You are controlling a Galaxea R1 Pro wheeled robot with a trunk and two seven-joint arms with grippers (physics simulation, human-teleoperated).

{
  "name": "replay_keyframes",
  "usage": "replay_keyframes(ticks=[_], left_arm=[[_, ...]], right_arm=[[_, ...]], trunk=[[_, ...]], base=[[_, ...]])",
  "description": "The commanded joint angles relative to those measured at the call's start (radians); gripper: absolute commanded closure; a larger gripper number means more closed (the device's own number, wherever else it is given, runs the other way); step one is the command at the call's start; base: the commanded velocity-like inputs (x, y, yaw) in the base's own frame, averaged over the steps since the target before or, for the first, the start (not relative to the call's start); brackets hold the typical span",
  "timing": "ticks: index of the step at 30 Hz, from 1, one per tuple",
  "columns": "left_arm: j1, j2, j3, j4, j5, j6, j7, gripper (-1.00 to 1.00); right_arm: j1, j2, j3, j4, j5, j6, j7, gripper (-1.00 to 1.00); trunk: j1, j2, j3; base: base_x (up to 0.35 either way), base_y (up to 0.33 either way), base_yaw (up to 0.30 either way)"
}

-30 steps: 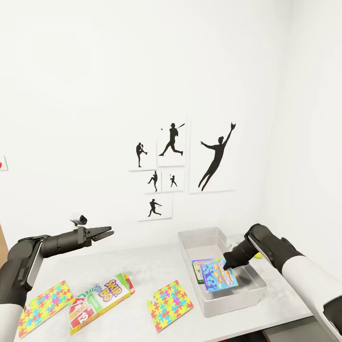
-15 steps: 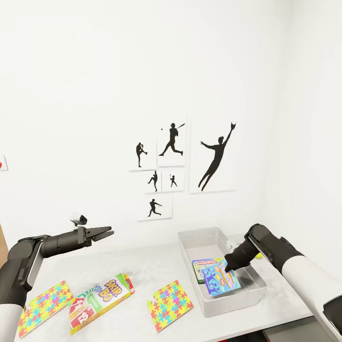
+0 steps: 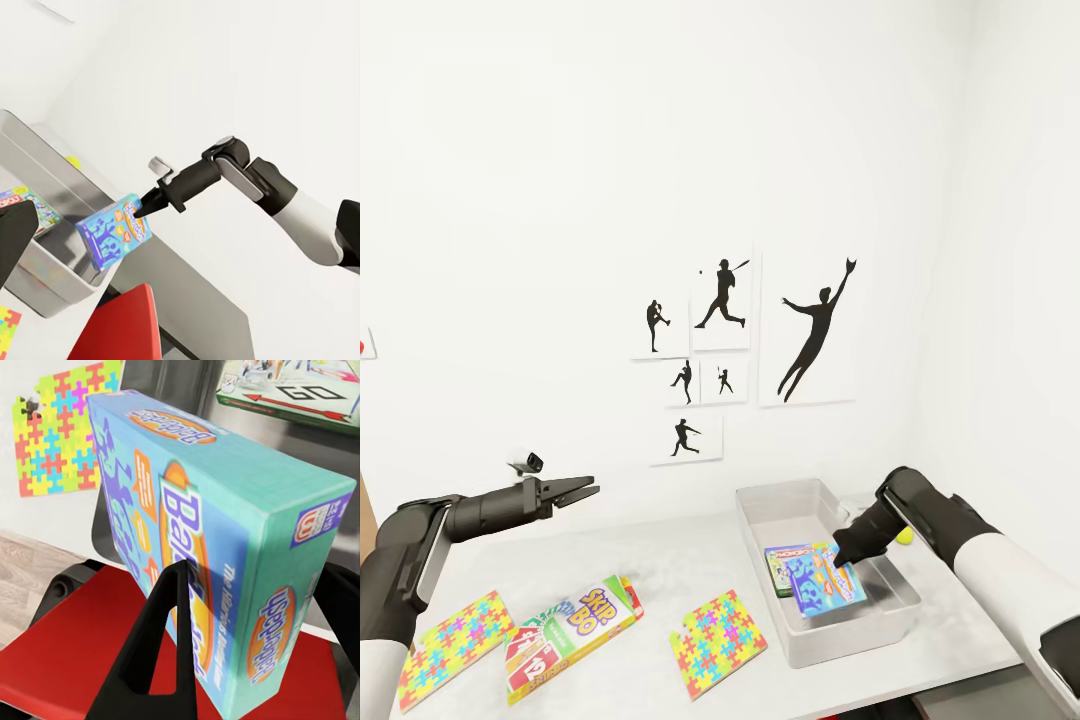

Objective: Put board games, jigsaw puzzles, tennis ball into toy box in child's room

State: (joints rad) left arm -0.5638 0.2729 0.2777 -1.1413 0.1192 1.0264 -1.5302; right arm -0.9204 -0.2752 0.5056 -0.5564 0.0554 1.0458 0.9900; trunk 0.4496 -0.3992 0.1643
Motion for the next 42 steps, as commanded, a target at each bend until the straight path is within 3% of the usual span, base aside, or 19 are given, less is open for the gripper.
replay_keyframes(ticks=[1, 24, 42], left_arm=[[0.000, 0.000, 0.000, 0.000, 0.000, 0.011, -0.004, -1.00], [0.000, 0.002, 0.000, 0.000, -0.002, 0.012, -0.008, -1.00], [0.000, 0.002, 0.000, 0.000, -0.001, 0.012, -0.008, -1.00]], right_arm=[[-0.001, -0.001, 0.004, -0.001, 0.006, 0.001, 0.007, 1.00], [-0.003, -0.012, -0.004, -0.002, -0.002, 0.001, 0.009, 1.00], [-0.003, -0.006, -0.004, -0.002, 0.004, 0.001, 0.009, 1.00]], trunk=[[0.000, -0.001, -0.001], [0.000, -0.001, -0.001], [0.000, -0.001, -0.027]], base=[[0.000, 0.000, 0.000], [0.000, 0.000, 0.000], [0.000, 0.000, 0.000]])
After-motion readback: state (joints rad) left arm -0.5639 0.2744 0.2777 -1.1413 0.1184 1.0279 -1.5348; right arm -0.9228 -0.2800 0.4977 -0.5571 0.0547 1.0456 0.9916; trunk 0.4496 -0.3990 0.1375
